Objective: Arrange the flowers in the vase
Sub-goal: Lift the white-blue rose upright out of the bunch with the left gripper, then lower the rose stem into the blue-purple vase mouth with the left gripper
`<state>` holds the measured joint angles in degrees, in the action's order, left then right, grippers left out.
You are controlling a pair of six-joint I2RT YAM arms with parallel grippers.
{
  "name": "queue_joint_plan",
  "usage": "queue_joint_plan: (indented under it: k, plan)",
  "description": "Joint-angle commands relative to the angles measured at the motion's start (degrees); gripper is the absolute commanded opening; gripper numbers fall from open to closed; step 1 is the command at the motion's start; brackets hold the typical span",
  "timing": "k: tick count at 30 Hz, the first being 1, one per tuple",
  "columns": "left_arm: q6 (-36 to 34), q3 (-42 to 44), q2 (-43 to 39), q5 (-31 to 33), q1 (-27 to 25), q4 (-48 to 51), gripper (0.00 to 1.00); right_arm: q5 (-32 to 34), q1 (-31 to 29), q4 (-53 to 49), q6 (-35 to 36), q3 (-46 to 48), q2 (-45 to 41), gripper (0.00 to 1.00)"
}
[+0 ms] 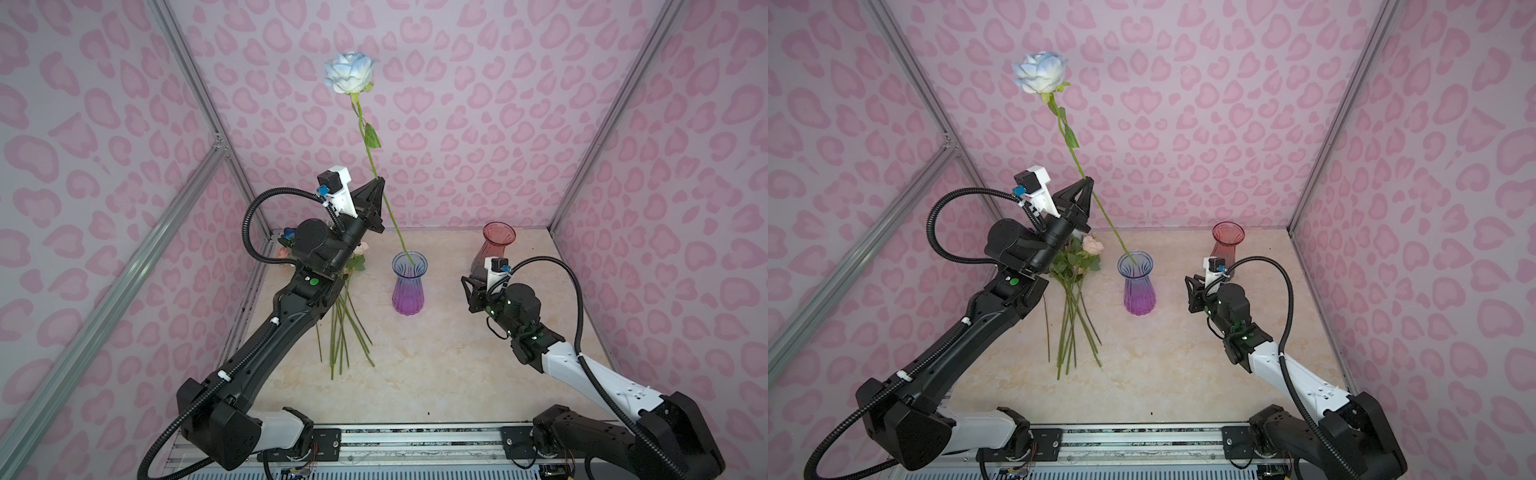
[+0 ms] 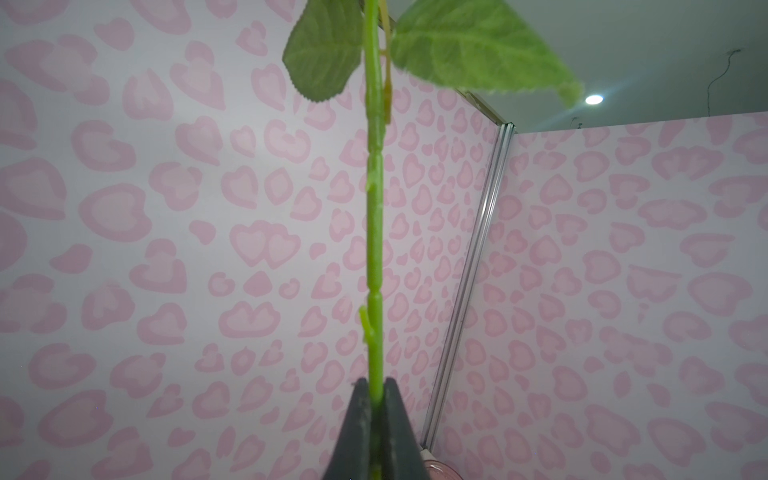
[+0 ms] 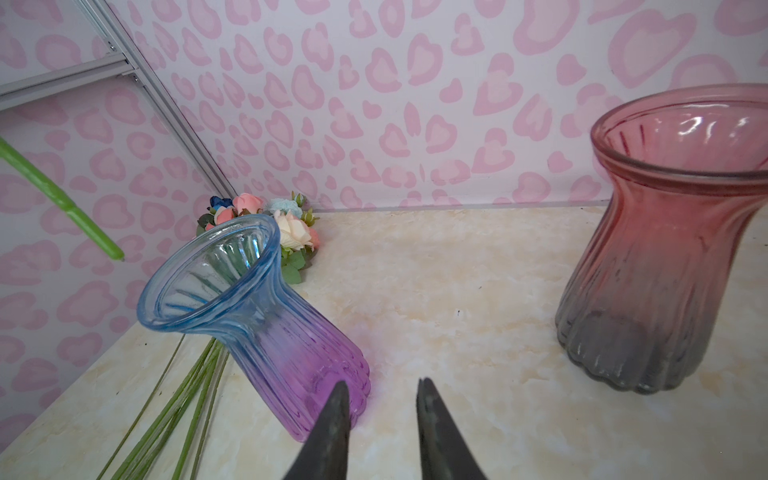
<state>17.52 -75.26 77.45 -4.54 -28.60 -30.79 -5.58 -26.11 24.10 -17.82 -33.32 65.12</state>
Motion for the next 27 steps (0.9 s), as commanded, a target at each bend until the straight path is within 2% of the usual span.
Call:
queue_joint_plan:
  k: [1,14,15,16,20,27]
  plan:
    - [-0.1,1.5,0.6,0.1,-0.4,-3.6,0.03,0.8,0.1,1.1,0.0,1.0,0.0,0.29]
    - [-0.1,10.4,2.2,0.1,-0.9,-7.1,0.03,0.2,0.0,0.6,-0.2,0.8,-0.2,0.29]
    - [-2.1,10.0,2.1,6.1,-0.8,-7.1,0.03,0.4,0.0,0.5,-0.1,0.8,-0.3,0.29]
    - [-2.9,9.0,2.1,6.7,-1.0,-6.5,0.03,0.6,0.1,0.3,-0.4,0.8,-0.3,0.29]
    - [-5.0,7.1,2.0,6.4,-2.6,-4.4,0.03,0.6,0.0,0.4,-0.6,0.7,0.0,0.29]
    - [-4.0,13.6,2.4,7.2,-2.9,-6.8,0.03,0.6,0.0,0.3,-0.8,0.8,0.2,0.29]
